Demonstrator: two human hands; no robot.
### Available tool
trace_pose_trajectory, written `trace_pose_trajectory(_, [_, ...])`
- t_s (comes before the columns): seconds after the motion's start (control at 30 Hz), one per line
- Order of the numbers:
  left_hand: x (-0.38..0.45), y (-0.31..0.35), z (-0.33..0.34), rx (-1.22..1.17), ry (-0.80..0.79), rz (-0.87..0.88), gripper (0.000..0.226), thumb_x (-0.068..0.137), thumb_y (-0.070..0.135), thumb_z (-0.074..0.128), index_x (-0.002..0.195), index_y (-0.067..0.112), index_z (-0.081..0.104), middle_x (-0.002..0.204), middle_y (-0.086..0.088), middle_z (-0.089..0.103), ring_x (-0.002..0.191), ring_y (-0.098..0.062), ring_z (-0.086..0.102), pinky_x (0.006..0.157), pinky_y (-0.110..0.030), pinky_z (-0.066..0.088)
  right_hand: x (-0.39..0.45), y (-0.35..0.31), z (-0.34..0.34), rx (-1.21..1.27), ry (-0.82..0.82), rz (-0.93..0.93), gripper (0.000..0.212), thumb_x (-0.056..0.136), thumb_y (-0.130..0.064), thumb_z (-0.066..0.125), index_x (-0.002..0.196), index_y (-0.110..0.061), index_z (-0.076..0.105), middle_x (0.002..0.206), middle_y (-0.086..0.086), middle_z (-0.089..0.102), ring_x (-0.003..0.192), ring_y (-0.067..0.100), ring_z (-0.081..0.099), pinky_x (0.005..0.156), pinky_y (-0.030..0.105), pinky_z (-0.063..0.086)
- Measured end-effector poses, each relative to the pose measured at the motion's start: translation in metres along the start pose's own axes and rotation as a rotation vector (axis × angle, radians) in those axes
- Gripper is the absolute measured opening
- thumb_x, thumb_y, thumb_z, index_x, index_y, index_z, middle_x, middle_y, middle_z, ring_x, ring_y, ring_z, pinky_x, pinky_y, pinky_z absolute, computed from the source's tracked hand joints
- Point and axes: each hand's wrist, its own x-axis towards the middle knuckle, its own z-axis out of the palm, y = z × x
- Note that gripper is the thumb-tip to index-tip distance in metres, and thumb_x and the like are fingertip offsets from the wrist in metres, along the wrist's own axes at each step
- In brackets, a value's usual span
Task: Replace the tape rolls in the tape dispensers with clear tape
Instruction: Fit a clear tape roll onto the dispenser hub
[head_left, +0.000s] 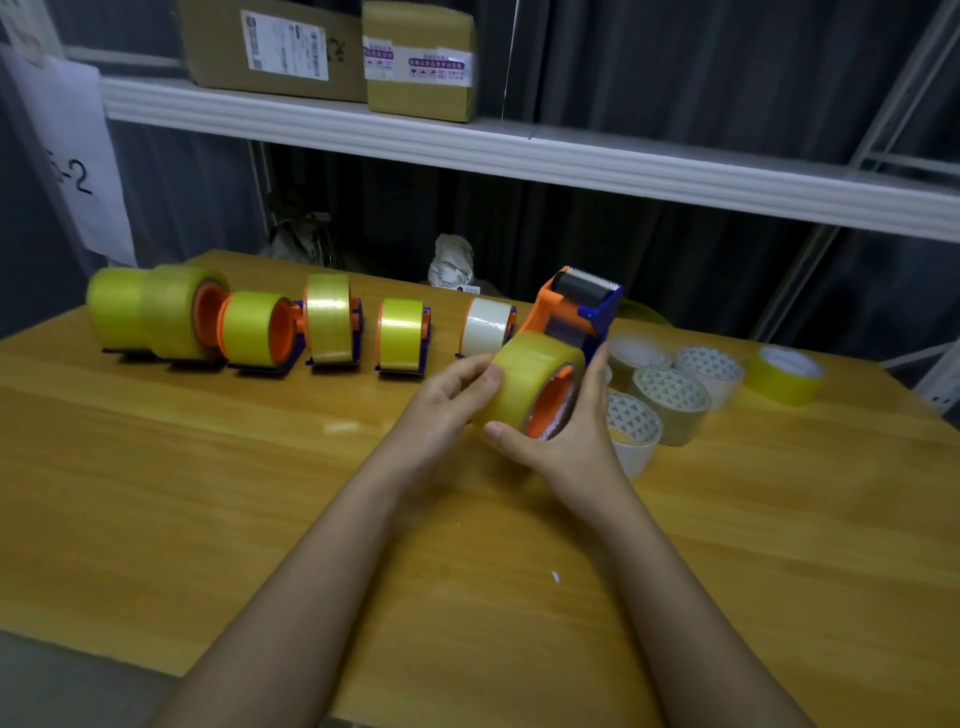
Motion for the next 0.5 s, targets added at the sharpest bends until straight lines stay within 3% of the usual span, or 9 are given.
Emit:
trace_pose_trajectory(0.07, [0.001,0.003,-0.001,0.019,-0.012,0.031,0.03,0.083,0.036,0.054,0.111,0.026,0.063,0.112,-0.001,0.07,0.104,-0.014,0.065,0.089,-0.027,0.053,0.0,0.002,0.0,0.014,0.031,-0.029,0.142,0.057,-0.058,0.083,0.149,-0.035,-0.023,0.16,-0.012,-0.004,0.147,0.012,0.006,0.114,0.03,0.019])
trace_pose_trajectory(0.23, [0.003,0.005,-0.003,0.034,-0.004,0.007,0.036,0.085,0.043,0.047,0.111,0.026,0.065,0.105,-0.006,0.071,0.096,-0.015,0.067,0.078,-0.028,0.055,0.005,0.009,0.0,0.076,0.054,-0.041,0.133,0.051,-0.078,0.073,0.149,-0.045,-0.009,0.156,-0.005,0.02,0.143,0.02,0.026,0.111,0.052,0.035])
trace_pose_trajectory(0.37, [0.015,0.012,-0.003,-0.008,0.136,-0.017,0.035,0.099,0.035,0.038,0.106,0.017,0.067,0.093,-0.002,0.07,0.087,-0.009,0.067,0.069,-0.02,0.053,0.012,0.011,-0.003,0.147,0.093,-0.028,0.128,0.051,-0.078,0.075,0.149,-0.047,-0.001,0.151,-0.003,0.034,0.138,0.019,0.036,0.108,0.051,0.04])
trace_pose_trajectory(0.5, [0.045,0.01,-0.011,0.148,0.339,0.013,0.022,0.1,0.017,0.046,0.114,0.013,0.061,0.098,0.001,0.065,0.098,-0.012,0.061,0.086,-0.025,0.052,0.022,0.012,-0.008,0.232,0.137,0.021,0.133,0.047,-0.078,0.077,0.152,-0.041,0.004,0.153,-0.003,0.034,0.136,0.017,0.04,0.108,0.048,0.041])
